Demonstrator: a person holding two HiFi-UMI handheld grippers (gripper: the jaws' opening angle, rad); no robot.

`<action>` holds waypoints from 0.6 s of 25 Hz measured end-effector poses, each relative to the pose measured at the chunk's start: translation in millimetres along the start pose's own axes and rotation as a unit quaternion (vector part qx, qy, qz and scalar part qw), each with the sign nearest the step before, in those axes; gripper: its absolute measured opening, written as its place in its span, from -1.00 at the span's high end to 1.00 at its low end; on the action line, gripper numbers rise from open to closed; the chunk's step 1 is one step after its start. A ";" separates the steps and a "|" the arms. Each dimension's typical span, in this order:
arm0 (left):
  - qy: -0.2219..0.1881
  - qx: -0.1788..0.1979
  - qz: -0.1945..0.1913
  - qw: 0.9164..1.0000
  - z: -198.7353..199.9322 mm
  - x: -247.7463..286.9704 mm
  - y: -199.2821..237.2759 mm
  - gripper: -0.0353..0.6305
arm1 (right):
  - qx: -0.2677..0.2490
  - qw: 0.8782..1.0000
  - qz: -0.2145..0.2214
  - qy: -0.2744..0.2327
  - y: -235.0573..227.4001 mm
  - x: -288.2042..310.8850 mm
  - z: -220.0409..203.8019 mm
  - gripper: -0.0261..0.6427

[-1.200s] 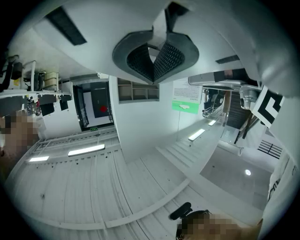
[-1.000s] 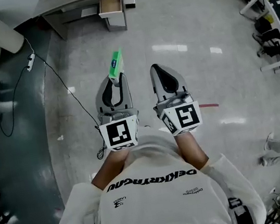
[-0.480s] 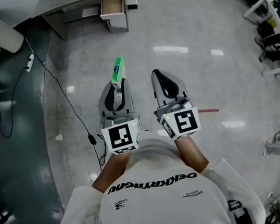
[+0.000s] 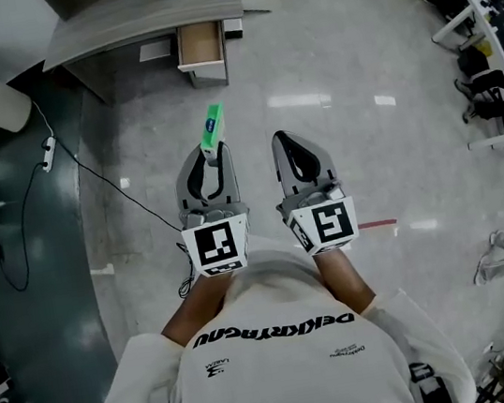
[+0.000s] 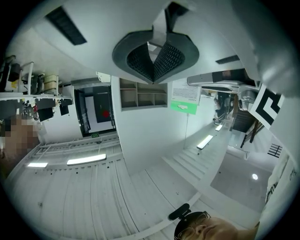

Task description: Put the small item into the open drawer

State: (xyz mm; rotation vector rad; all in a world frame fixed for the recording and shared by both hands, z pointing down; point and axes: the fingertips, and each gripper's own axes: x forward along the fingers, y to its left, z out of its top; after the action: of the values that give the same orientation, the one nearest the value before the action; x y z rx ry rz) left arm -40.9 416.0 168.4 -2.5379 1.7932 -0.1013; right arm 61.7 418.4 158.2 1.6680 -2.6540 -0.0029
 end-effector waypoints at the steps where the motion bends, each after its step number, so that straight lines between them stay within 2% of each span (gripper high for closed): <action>1: 0.002 0.001 -0.006 1.000 1.2 20.5 10.9 0.60 | -0.005 1.000 -0.006 -0.003 -6.5 21.1 2.5 0.83; 8: 0.009 -0.004 -0.046 0.999 4.6 156.0 79.7 0.60 | 0.003 0.998 -0.059 0.006 -55.5 157.3 5.9 0.83; 11: 0.019 -0.007 -0.053 0.998 -2.7 196.7 100.9 0.60 | 0.013 0.997 -0.079 0.022 -75.4 200.1 -1.7 0.83; 15: 0.043 -0.018 -0.057 0.997 -20.2 237.3 126.0 0.60 | 0.010 0.996 -0.082 0.041 -86.3 244.8 -10.1 0.83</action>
State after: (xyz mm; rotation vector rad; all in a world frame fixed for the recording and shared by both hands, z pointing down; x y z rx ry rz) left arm -81.8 150.4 188.6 -2.7021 1.6913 -0.1859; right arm 33.3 160.4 169.0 1.8447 -2.4601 0.0902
